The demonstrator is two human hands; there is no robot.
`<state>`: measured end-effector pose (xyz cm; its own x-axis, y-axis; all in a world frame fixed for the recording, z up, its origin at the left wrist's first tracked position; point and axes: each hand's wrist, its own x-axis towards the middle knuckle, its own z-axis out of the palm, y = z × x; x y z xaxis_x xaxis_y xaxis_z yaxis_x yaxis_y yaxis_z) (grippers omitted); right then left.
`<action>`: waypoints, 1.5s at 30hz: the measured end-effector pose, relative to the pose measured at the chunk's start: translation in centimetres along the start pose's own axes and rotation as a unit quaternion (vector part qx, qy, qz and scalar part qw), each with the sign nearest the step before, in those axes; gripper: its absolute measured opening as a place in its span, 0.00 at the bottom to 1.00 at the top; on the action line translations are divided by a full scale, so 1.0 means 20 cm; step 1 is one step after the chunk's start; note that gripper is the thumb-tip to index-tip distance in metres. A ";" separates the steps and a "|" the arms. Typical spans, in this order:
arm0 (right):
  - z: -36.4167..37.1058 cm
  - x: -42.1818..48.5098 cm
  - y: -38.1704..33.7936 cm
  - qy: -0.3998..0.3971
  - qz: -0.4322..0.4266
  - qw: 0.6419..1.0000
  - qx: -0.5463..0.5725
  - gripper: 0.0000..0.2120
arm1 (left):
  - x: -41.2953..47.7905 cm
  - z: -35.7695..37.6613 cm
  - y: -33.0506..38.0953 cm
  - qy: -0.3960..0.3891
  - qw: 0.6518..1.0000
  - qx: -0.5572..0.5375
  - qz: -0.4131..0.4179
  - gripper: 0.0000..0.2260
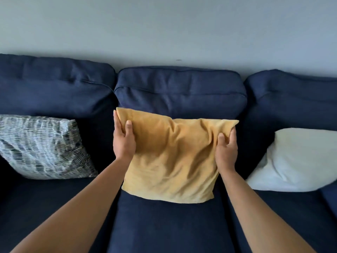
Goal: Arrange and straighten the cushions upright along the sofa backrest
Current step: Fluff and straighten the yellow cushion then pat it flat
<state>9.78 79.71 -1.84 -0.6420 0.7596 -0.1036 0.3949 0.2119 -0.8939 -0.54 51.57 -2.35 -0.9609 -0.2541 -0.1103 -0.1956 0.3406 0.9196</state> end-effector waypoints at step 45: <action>0.20 0.29 0.12 0.014 -0.308 0.850 -0.426 0.30 | 0.23 0.11 -0.23 0.000 0.860 0.400 0.318 0.28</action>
<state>4.30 82.20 -6.43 -0.8885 0.3547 0.2912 0.3297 0.9347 -0.1327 -4.50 50.90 -7.95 -0.9231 0.2147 0.3191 0.2982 0.9235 0.2412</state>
